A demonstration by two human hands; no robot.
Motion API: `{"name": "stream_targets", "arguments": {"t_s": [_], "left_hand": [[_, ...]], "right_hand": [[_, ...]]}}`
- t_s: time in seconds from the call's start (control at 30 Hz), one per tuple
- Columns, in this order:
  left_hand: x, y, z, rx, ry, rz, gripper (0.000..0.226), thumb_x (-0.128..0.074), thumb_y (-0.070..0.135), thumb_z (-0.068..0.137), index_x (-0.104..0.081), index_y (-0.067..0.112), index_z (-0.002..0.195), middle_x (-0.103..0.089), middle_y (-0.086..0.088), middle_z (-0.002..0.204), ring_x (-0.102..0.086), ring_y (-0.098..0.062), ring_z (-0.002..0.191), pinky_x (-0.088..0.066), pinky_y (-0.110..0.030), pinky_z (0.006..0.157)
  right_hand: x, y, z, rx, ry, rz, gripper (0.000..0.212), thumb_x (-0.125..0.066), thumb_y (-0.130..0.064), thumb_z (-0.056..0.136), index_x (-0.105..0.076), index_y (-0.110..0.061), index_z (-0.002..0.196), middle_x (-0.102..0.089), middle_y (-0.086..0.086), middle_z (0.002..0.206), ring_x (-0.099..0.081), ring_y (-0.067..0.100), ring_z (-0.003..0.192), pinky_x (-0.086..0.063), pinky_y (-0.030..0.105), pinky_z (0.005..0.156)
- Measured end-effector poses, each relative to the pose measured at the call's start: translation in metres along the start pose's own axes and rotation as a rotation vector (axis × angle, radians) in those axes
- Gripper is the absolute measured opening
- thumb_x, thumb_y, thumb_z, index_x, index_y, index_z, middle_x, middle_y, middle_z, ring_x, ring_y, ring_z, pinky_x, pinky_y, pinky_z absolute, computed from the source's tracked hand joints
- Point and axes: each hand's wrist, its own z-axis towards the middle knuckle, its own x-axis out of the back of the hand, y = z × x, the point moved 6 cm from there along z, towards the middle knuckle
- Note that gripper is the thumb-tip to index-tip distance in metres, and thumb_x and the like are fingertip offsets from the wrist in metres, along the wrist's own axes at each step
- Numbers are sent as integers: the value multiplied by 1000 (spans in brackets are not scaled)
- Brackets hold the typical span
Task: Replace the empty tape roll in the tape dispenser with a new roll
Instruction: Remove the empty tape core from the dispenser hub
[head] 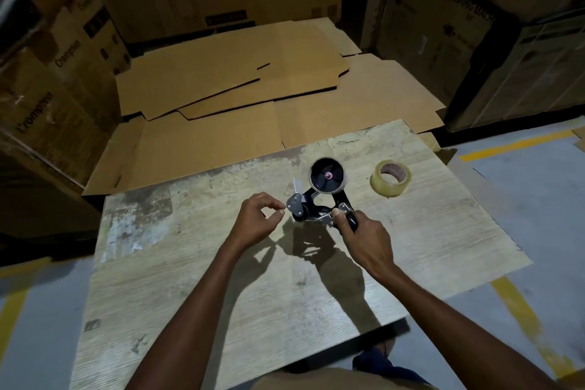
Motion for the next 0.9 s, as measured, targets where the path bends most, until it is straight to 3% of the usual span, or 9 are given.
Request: {"name": "stream_targets", "arguments": {"t_s": [0.1, 0.17, 0.27, 0.4, 0.53, 0.6, 0.7, 0.83, 0.9], "left_hand": [[11, 17, 4, -60, 113, 6, 6, -72, 15, 93, -73, 20, 93, -67, 8, 94, -62, -9, 95, -47, -27, 72], [15, 33, 11, -97, 115, -23, 7, -69, 22, 97, -74, 21, 102, -68, 9, 104, -60, -9, 104, -48, -26, 78], [14, 44, 26, 7, -45, -172, 23, -60, 23, 103, -74, 22, 122, -69, 8, 125, -60, -6, 119, -48, -24, 92], [11, 48, 38, 163, -220, -367, 25, -58, 18, 104, -76, 14, 120, -75, 5, 121, -66, -8, 116, -49, -26, 93], [9, 45, 39, 213, -336, -394, 27, -70, 26, 97, -76, 20, 123, -72, 9, 125, -66, -12, 115, -50, -26, 94], [8, 46, 38, 255, -382, -471, 32, -75, 32, 92, -77, 19, 121, -72, 1, 118, -65, -15, 101, -51, -26, 86], [10, 60, 36, 211, -365, -547, 30, -74, 24, 93, -76, 8, 119, -74, -17, 115, -66, -14, 92, -53, -22, 77], [11, 77, 35, 139, -372, -578, 41, -77, 26, 85, -75, 2, 119, -76, -15, 117, -69, -26, 108, -53, -39, 95], [12, 79, 37, 120, -370, -562, 41, -78, 24, 85, -75, 2, 118, -76, -11, 118, -68, -29, 115, -53, -41, 99]], "right_hand": [[-4, 4, 0, 2, -22, -12, 77, -27, -86, 90, -66, -20, 88, -66, 2, 66, -64, 24, 63, -41, 32, 53], [-7, 5, 1, -37, -131, 157, 82, -33, -88, 88, -69, -15, 81, -68, 4, 63, -66, 23, 60, -49, 35, 54], [-12, 2, -4, -265, -495, 592, 81, -48, -77, 93, -72, 0, 86, -69, 18, 68, -64, 26, 54, -50, 34, 52], [-11, -3, -17, -325, -805, 655, 78, -37, -76, 96, -69, -5, 89, -63, 16, 69, -60, 28, 53, -49, 31, 52], [-20, 3, -21, -391, -910, 716, 86, -43, -84, 87, -68, -2, 88, -60, 14, 68, -56, 26, 50, -48, 30, 50], [-23, 4, -22, -401, -950, 785, 91, -49, -86, 78, -68, 2, 91, -58, 14, 64, -54, 24, 44, -46, 28, 45], [-24, 6, -27, -417, -998, 870, 94, -52, -84, 67, -71, 6, 91, -57, 14, 56, -53, 20, 37, -44, 24, 38], [-26, 10, -26, -398, -1036, 906, 101, -60, -84, 61, -75, 7, 101, -57, 17, 56, -55, 20, 37, -46, 24, 36], [-25, 11, -25, -399, -1036, 904, 105, -63, -84, 58, -72, 9, 107, -57, 16, 56, -55, 19, 37, -46, 24, 36]]}}
